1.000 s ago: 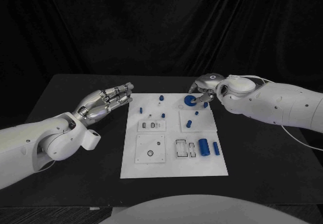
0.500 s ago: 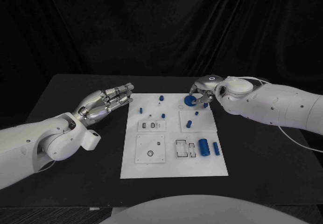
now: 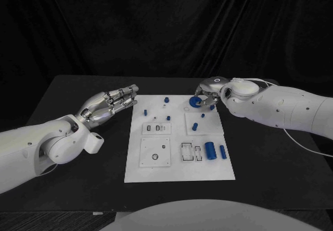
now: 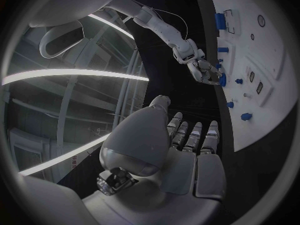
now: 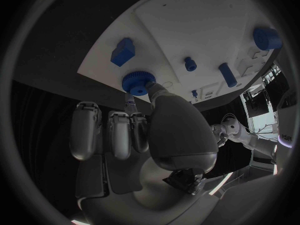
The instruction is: Assemble the parts on the task board
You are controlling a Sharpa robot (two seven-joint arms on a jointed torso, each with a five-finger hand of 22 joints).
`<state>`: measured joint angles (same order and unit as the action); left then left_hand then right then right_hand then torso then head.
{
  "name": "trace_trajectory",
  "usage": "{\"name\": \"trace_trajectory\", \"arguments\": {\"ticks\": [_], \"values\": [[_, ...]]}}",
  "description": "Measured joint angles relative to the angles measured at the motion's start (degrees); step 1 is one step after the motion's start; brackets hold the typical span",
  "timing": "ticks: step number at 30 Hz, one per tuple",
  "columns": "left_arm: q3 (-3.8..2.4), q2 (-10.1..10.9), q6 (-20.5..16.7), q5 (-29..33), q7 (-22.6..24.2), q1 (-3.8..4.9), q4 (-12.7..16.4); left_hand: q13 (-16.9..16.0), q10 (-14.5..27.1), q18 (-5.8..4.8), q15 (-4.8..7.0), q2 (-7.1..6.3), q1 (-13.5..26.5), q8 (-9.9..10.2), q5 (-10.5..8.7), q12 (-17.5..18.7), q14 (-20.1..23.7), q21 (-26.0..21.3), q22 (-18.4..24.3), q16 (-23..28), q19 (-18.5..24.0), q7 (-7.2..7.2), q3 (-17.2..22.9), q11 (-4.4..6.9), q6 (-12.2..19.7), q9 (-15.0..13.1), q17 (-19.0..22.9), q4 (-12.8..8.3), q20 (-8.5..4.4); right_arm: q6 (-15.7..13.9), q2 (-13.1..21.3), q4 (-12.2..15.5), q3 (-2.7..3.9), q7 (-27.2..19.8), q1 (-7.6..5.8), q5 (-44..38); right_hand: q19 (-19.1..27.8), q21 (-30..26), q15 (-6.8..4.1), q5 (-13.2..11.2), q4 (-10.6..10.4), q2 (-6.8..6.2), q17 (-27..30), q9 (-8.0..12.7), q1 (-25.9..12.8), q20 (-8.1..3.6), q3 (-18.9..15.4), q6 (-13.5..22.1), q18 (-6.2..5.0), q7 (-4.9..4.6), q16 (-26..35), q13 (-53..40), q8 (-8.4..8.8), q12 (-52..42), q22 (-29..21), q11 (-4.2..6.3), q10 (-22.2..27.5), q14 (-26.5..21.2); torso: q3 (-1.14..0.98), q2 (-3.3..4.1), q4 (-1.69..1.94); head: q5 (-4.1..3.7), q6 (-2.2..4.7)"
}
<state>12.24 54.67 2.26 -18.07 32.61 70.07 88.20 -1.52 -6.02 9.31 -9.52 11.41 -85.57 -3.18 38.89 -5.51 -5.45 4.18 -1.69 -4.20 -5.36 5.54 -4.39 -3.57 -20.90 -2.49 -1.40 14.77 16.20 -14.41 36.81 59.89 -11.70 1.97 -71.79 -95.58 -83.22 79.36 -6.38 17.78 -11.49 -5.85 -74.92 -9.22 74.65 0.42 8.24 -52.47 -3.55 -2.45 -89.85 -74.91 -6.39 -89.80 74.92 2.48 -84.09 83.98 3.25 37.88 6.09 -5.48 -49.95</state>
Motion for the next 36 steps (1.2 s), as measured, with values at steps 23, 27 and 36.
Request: {"name": "trace_trajectory", "arguments": {"ticks": [23,27,36], "values": [[0.02,0.1,0.4,0.0,-0.3,-0.16,-0.1,0.0,0.0,0.00,0.00,0.00,0.0,0.0,0.00,0.0,0.0,0.0,0.0,0.0,0.0,0.20,0.3,0.00,-0.2,0.0,0.0,-0.3,0.00,-1.7,0.6,3.3,-0.21,-1.9,-0.13,0.3,-0.4,0.3,0.00,16.6,4.5,-0.07,0.0,-0.5,1.4,0.02,2.6,-2.4,0.00,-1.63,0.0,0.0,-2.35,0.0,0.0,-0.20,0.2,0.0,-0.02,0.03,-0.06,0.58,-0.05],[0.00,0.2,0.4,0.0,-0.5,-0.16,0.1,0.0,0.0,0.00,0.00,0.00,0.0,0.0,0.00,0.0,0.0,0.0,0.0,0.0,0.0,0.20,0.3,0.00,-0.2,-0.1,0.0,-0.3,0.00,-1.8,0.4,5.1,-0.25,-2.4,-1.03,0.2,-0.4,0.5,0.31,16.8,4.1,0.02,0.0,-0.5,1.3,0.02,3.0,-2.4,-0.01,-1.63,0.0,0.0,-2.35,0.0,0.0,-0.20,0.2,0.0,0.02,0.01,-0.10,0.73,-0.05],[0.01,-0.1,0.5,0.0,-0.9,-0.17,0.0,0.0,0.2,0.01,-0.21,0.23,-0.2,0.0,0.00,0.0,-0.2,0.0,0.1,-0.2,0.0,0.41,1.1,-0.20,-0.4,-0.1,0.0,-0.5,0.00,-1.9,-2.2,6.2,-0.18,-3.5,-2.31,1.4,-0.6,0.8,0.52,17.2,3.9,0.43,0.0,-0.5,0.1,0.20,3.2,-2.4,-0.01,-1.63,0.0,0.0,-2.35,0.0,0.0,-0.20,0.2,0.1,0.10,-0.08,0.07,0.70,-0.05]]}}
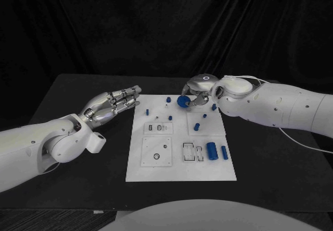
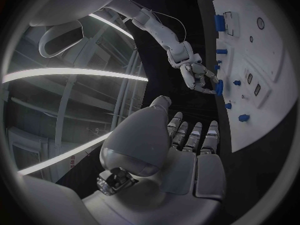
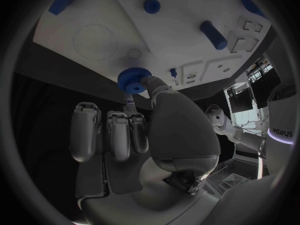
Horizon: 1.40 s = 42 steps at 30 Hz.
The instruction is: Assemble the parts on the task board
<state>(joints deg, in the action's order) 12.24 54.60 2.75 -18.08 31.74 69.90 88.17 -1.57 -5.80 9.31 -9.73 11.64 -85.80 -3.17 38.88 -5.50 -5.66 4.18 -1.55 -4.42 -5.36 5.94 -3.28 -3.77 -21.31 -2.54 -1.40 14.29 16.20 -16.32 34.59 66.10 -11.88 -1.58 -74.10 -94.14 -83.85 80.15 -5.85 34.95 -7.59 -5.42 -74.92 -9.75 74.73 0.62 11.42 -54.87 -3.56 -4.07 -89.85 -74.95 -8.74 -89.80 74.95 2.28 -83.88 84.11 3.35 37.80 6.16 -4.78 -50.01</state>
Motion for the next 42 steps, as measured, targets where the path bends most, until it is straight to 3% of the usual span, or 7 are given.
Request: {"name": "trace_trajectory", "arguments": {"ticks": [26,31,32,34,36,37,42], "values": [[-0.01,-0.2,0.1,0.0,-0.6,-0.17,-0.4,0.0,-0.2,0.00,0.00,0.00,0.0,-0.2,0.00,0.0,0.0,0.0,0.0,0.0,0.0,0.00,0.6,-0.24,0.0,0.0,0.0,-0.3,0.00,2.9,-10.0,-8.6,0.04,-2.9,0.60,3.8,-0.2,0.4,1.06,-1.6,-1.2,0.19,0.0,0.0,-1.6,0.62,1.2,1.6,0.00,0.09,0.0,0.0,-0.04,0.0,0.0,-0.78,0.0,-0.2,-0.12,0.12,0.05,-0.42,-0.01],[-0.01,-0.3,0.2,0.0,-0.6,-0.19,-0.4,0.0,-0.2,0.00,0.00,0.00,0.0,-0.2,0.00,0.0,0.0,0.0,0.0,0.0,0.0,0.00,0.6,-0.24,0.0,0.0,0.0,-0.3,0.00,3.1,-10.5,-9.1,0.06,-3.0,0.65,4.0,-0.2,0.3,1.12,-2.6,-1.2,0.03,0.0,-0.1,-1.7,1.03,1.7,2.8,0.00,-0.17,0.0,0.0,-1.57,0.0,0.0,-0.95,-0.1,-0.1,-0.12,0.12,-0.02,-0.48,-0.01],[-0.01,-0.3,0.2,0.0,-0.7,-0.19,-0.5,0.0,-0.2,0.00,0.00,0.00,0.0,-0.2,0.00,0.0,0.0,0.0,0.0,0.0,0.0,0.00,0.6,-0.24,0.0,0.0,0.0,-0.3,0.00,3.1,-10.6,-9.1,0.07,-3.0,0.65,4.0,-0.2,0.2,1.25,-2.9,-1.2,-0.18,0.0,-0.1,-1.9,1.03,2.0,3.3,0.00,-0.22,0.0,0.0,-3.37,0.0,0.0,-0.94,-0.1,0.0,-0.12,0.12,-0.03,-0.48,-0.01],[0.00,-0.4,0.2,0.0,-0.7,-0.19,-0.5,0.0,-0.2,0.00,0.00,0.00,0.0,-0.2,0.00,0.0,0.0,0.0,0.0,0.0,0.0,0.00,0.6,-0.24,0.0,0.0,0.0,-0.3,0.00,3.3,-10.6,-9.2,0.08,-3.0,0.66,4.0,-0.2,0.2,1.29,-2.9,-1.2,-0.23,0.0,-0.1,-2.0,1.03,2.2,4.3,0.00,-0.31,0.0,0.0,-3.96,0.0,0.0,-1.34,-0.1,0.0,-0.12,0.13,-0.04,-0.44,-0.01],[0.01,-0.5,0.3,0.0,-0.7,-0.20,-0.6,0.0,-0.2,0.00,0.00,0.00,0.0,-0.2,0.00,0.0,0.0,0.0,0.0,0.0,0.0,0.00,0.6,-0.24,0.0,0.0,0.0,-0.3,0.00,3.5,-10.7,-9.3,0.08,-3.0,0.69,4.1,-0.1,0.2,1.47,-3.6,-1.5,-0.49,0.0,-5.3,-2.5,1.37,2.8,6.3,0.00,-0.48,0.0,0.0,-2.55,0.0,0.0,-1.35,-0.1,-0.2,-0.12,0.13,-0.06,-0.43,-0.01],[0.01,-0.5,0.3,0.0,-0.7,-0.20,-0.6,0.0,-0.2,0.00,0.00,0.00,0.0,-0.2,0.00,0.0,0.0,0.0,0.0,0.0,0.0,0.00,0.6,-0.24,0.0,0.0,0.0,-0.3,0.00,3.6,-10.8,-9.4,0.08,-3.0,0.73,4.1,-0.2,0.2,1.47,-3.8,-1.4,-0.36,0.0,-6.2,-2.7,1.44,3.0,7.0,0.00,-0.46,0.0,0.0,-1.59,0.0,0.0,-1.35,-0.1,-0.2,-0.12,0.13,-0.07,-0.43,-0.01],[0.01,-0.7,0.5,0.0,-0.7,-0.21,-0.7,0.0,-0.2,0.00,0.00,0.00,0.0,-0.2,0.00,0.0,0.0,0.0,0.0,0.0,0.0,0.00,0.6,-0.24,0.0,0.0,0.0,-0.3,0.00,4.0,-10.8,-9.5,0.06,-3.0,0.79,4.1,-0.2,0.2,1.47,-3.9,-1.3,-0.33,0.0,-5.1,-3.1,1.44,3.6,9.5,0.00,0.07,0.0,0.0,1.11,0.0,0.0,-1.35,-0.1,-0.2,-0.12,0.12,-0.09,-0.43,0.02]]}}
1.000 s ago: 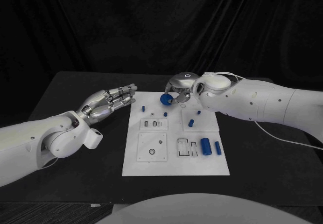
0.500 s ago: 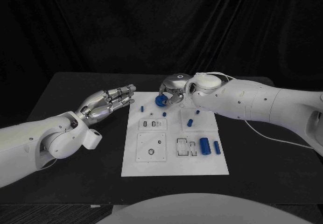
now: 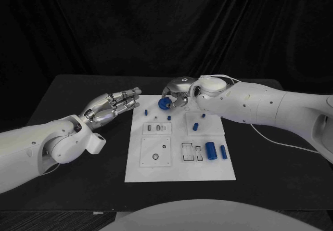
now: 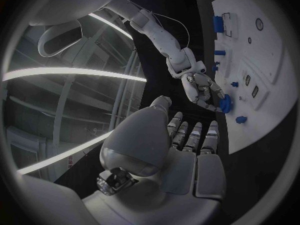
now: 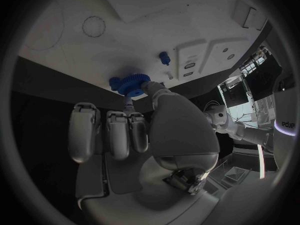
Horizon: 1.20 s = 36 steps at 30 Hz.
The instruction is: Assemble the parts on the task board
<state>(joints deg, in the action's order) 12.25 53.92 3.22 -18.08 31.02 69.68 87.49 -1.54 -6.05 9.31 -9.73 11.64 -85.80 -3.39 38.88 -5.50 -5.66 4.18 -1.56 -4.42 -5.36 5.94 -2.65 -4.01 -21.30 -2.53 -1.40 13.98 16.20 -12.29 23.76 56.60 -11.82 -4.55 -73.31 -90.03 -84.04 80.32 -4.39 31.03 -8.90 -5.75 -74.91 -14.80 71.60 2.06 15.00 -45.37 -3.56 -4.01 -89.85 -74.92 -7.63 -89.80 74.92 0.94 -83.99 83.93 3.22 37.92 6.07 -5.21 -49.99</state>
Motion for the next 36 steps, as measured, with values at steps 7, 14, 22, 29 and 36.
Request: {"name": "trace_trajectory", "arguments": {"ticks": [7,14,22,29,36], "values": [[0.00,0.0,0.1,0.0,-0.1,-0.03,-0.1,0.0,0.0,0.00,0.00,0.00,0.0,0.0,0.00,0.0,0.0,0.0,0.0,0.0,0.0,0.00,0.2,0.00,0.0,0.0,0.0,-0.2,0.00,0.4,-0.1,-0.1,-0.01,0.0,0.11,0.0,0.0,-0.2,0.00,-1.1,0.1,-0.24,0.0,2.4,-0.2,0.00,0.1,3.5,0.00,0.86,0.0,0.0,2.88,0.0,0.0,0.44,0.0,0.0,0.00,-0.01,0.00,-0.02,0.01],[-0.02,-0.1,0.2,0.0,-0.1,-0.06,-0.2,0.0,0.0,0.00,0.00,0.00,0.0,0.0,0.00,0.0,0.0,0.0,0.0,0.0,0.0,0.00,0.2,0.00,0.0,0.0,0.0,-0.2,0.00,0.6,0.0,-0.1,0.00,-0.1,0.14,0.1,0.0,-0.2,-0.22,-1.6,0.1,-0.30,0.0,2.6,-0.3,-0.02,0.1,2.7,0.00,1.01,0.0,0.0,2.93,0.0,0.0,0.44,0.0,0.2,0.01,-0.01,0.02,-0.02,0.01],[0.00,-0.2,0.3,0.0,-0.2,-0.10,-0.3,0.0,0.0,0.00,0.00,0.00,0.0,0.0,0.00,0.0,0.0,0.0,0.0,0.0,0.0,0.00,0.2,0.00,0.0,0.0,0.0,-0.2,0.00,0.6,0.5,0.6,0.02,-0.3,0.14,0.1,0.2,-0.5,-0.22,-1.6,0.1,-0.48,0.0,2.7,-0.5,-0.21,0.1,0.6,0.01,0.88,0.0,0.0,2.31,0.0,0.0,0.44,0.0,0.2,0.01,-0.01,0.02,0.01,-0.02],[0.00,-0.2,0.4,0.0,-0.3,-0.19,-0.4,0.0,0.0,0.00,0.00,0.00,0.0,0.0,0.00,0.0,0.0,0.0,0.0,0.0,0.0,0.00,0.2,0.01,0.0,0.0,0.0,-0.2,0.00,0.7,0.8,1.0,-0.06,-0.4,0.31,0.1,0.2,-0.8,-0.22,-1.6,0.1,-0.20,0.0,2.7,-0.8,-0.21,0.1,-0.6,0.00,0.83,0.0,0.0,1.81,0.0,0.0,0.44,0.0,0.2,0.01,-0.01,0.02,-0.09,-0.02],[-0.01,-0.1,0.5,0.0,-0.3,-0.28,-0.4,0.0,0.0,0.00,0.00,0.00,0.0,0.0,0.00,0.0,0.0,0.0,0.0,0.0,0.0,0.00,0.2,0.01,0.0,0.0,0.0,-0.2,0.00,0.6,1.3,1.4,-0.04,-0.5,0.31,0.1,0.2,-1.2,-0.22,-1.7,0.1,-0.20,0.0,2.8,-0.8,-0.21,0.1,-1.0,0.00,0.85,0.0,0.0,1.82,0.0,0.0,0.44,0.0,0.2,0.01,-0.02,0.02,0.09,-0.02]]}}
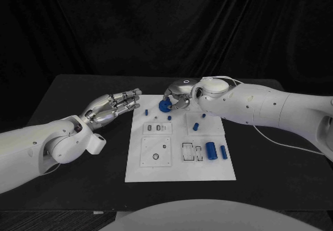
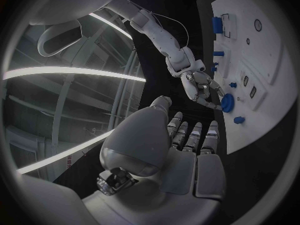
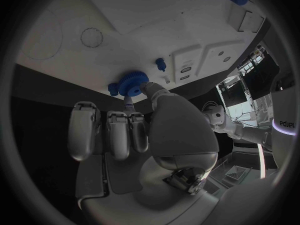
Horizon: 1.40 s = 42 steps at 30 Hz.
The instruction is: Assemble the parts on the task board
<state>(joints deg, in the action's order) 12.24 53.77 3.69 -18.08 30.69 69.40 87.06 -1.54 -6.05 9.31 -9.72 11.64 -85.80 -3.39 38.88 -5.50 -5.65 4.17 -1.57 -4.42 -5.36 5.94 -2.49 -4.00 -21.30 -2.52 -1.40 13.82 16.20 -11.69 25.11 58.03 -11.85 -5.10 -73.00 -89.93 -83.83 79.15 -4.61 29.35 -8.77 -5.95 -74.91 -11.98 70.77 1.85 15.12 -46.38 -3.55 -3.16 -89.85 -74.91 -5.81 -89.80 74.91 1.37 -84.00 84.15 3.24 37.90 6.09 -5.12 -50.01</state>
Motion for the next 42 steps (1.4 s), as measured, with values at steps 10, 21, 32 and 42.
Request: {"name": "trace_trajectory", "arguments": {"ticks": [10,21,32,42], "values": [[0.00,0.0,0.1,0.0,0.0,-0.12,-0.1,0.0,0.0,0.00,0.00,0.00,0.0,0.0,0.00,0.0,0.0,0.0,0.0,0.0,0.0,0.00,0.0,0.00,0.0,0.0,0.0,0.0,0.00,0.0,0.2,0.2,-0.02,-0.1,0.00,0.0,0.5,-1.9,-0.60,-0.2,0.2,0.00,0.0,2.8,0.0,-0.55,0.2,7.8,0.00,1.04,0.0,0.0,2.42,0.0,0.0,0.88,0.0,-0.1,0.00,0.01,0.00,0.07,0.00],[0.00,0.0,0.2,0.0,-0.1,-0.21,-0.2,0.0,0.0,0.00,0.00,0.00,0.0,0.0,0.00,0.0,0.0,0.0,0.0,0.0,0.0,0.00,0.4,0.00,0.0,0.0,0.0,-0.1,0.00,0.4,0.5,0.2,-0.02,-0.1,0.03,0.0,1.4,-4.5,-1.09,1.0,1.6,0.03,0.0,7.4,0.0,-1.43,1.0,22.2,-0.01,2.15,0.0,0.0,3.07,0.0,0.0,1.55,0.1,-0.2,-0.01,0.00,0.00,0.16,0.00],[0.01,0.0,0.2,0.0,-0.1,-0.29,-0.2,0.0,0.0,0.00,0.00,0.00,0.0,0.0,0.00,0.0,0.0,0.0,0.0,0.0,0.0,0.00,0.4,0.00,0.0,0.0,0.0,-0.1,0.00,0.0,2.0,1.2,-0.02,-0.1,0.05,0.0,1.4,-4.6,-1.28,1.6,2.3,0.54,0.0,6.7,0.5,-1.43,1.6,16.1,-0.01,1.79,0.0,0.0,2.25,0.0,0.0,1.84,0.0,0.0,-0.01,0.00,0.00,0.12,0.00],[0.00,0.3,0.2,0.0,-0.1,-0.34,-0.2,0.0,0.0,0.00,0.00,0.00,0.0,0.0,0.00,0.0,0.0,0.0,0.0,0.0,0.0,0.00,0.4,0.00,0.0,0.0,0.0,-0.1,0.00,-5.7,11.0,9.5,-0.03,-0.1,-1.79,0.0,-0.1,1.8,-1.70,-21.3,-1.1,-0.23,0.0,5.5,-1.6,-1.54,-4.6,2.1,0.12,1.76,1.6,0.0,0.25,0.0,0.0,1.84,0.0,-0.2,-0.01,-0.01,0.00,0.53,0.00]]}}
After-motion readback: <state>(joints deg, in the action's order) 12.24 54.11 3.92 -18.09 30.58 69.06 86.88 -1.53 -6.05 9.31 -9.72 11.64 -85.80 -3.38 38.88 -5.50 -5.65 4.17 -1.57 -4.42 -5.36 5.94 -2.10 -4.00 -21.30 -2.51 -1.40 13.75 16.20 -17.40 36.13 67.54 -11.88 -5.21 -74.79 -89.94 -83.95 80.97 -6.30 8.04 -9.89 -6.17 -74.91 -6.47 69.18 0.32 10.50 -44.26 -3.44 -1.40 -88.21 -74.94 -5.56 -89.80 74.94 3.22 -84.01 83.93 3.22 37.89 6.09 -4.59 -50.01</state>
